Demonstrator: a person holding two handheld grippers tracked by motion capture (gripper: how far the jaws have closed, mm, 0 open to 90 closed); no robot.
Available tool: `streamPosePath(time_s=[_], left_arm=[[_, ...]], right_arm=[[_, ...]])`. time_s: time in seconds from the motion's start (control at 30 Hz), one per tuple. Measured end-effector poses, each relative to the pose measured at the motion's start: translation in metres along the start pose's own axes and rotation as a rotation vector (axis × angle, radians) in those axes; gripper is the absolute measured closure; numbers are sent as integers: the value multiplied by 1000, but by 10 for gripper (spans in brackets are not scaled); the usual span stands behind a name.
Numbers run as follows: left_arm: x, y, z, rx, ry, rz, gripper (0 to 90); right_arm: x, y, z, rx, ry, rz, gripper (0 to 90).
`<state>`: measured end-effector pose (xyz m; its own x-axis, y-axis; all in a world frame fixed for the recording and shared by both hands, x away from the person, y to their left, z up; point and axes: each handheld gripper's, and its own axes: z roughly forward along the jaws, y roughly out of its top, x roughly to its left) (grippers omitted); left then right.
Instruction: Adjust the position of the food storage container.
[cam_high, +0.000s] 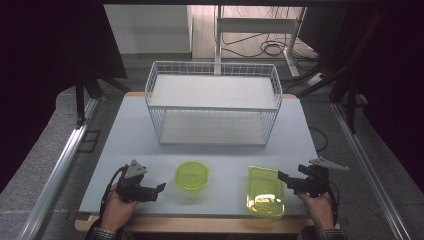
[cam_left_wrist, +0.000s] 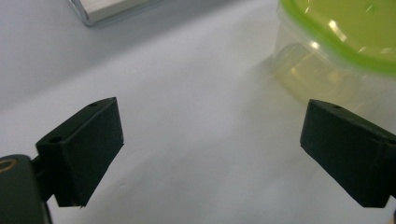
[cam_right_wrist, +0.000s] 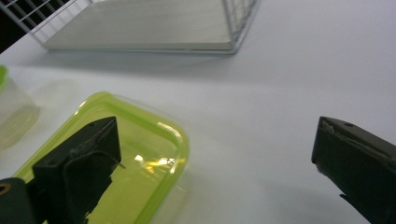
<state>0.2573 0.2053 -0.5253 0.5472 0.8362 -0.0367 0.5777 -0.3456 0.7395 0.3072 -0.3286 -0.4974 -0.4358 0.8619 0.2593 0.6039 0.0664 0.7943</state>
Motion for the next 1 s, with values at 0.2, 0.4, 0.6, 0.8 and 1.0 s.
streamPosePath(time_s=[0.2, 0.4, 0.6, 0.8, 1.0], left_arm=[[-2, 2, -2, -4, 2, 2, 42], [-7, 7, -7, -25, -4, 17, 68], [-11, 10, -13, -43, 6, 36, 198], [-14, 13, -18, -57, -15, 29, 350], [-26, 19, -22, -90, -38, 90, 473]], right_arm=[[8, -1, 5, 24, -10, -48, 15], [11, -1, 9, 38, -4, -48, 3], [16, -1, 11, 56, -28, -90, 12], [22, 1, 10, 50, -34, -116, 31], [22, 1, 9, 39, -38, -125, 45]])
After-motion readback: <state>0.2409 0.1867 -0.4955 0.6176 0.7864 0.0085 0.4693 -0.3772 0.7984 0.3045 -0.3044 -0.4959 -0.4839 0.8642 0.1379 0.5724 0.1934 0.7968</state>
